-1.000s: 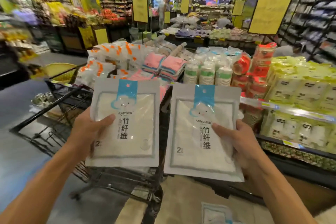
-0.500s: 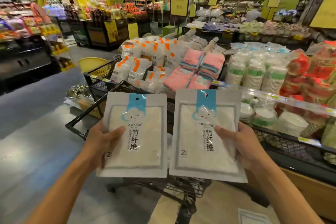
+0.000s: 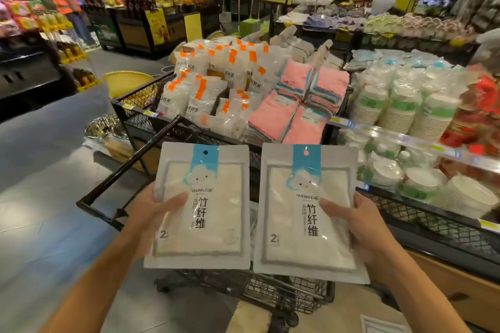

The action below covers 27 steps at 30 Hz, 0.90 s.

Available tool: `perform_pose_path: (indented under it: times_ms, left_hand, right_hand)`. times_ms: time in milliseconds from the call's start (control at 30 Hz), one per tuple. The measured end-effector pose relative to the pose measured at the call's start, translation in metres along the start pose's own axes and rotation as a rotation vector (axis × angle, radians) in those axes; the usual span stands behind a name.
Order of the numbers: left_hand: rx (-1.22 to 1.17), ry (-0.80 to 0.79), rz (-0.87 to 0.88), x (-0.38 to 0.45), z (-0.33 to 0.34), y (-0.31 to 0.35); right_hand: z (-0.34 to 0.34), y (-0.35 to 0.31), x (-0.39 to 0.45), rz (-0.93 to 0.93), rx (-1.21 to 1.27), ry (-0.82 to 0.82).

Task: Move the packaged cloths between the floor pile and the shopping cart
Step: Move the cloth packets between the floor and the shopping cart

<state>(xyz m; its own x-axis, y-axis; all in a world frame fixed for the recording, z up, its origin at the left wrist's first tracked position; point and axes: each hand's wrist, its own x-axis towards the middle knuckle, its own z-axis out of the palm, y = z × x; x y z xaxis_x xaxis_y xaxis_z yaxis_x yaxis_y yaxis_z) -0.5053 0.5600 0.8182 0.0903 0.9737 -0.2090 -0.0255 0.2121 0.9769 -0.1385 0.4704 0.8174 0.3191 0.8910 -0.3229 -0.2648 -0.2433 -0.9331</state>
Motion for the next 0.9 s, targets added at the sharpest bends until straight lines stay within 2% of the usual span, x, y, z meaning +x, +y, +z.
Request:
perform_pose_path:
  times_ms: [133,333,733,900]
  left_hand:
    - [0.039,0.073,-0.066,0.039,0.006,-0.006]
    - [0.047,0.094,-0.108,0.107,0.022,-0.011]
    - [0.190,-0.062,-0.304,0.244,0.025,-0.083]
    - [0.225,-0.147,-0.444,0.305,0.020,-0.140]
  right_hand:
    - [0.004,0.009,0.044,0.048,0.023,-0.004]
    - [0.008,0.014,0.109,0.101,0.032,0.017]
    - [0.020,0.062,0.177,0.290,0.051,0.251]
    - [0.032,0.114,0.192,0.351,0.004,0.413]
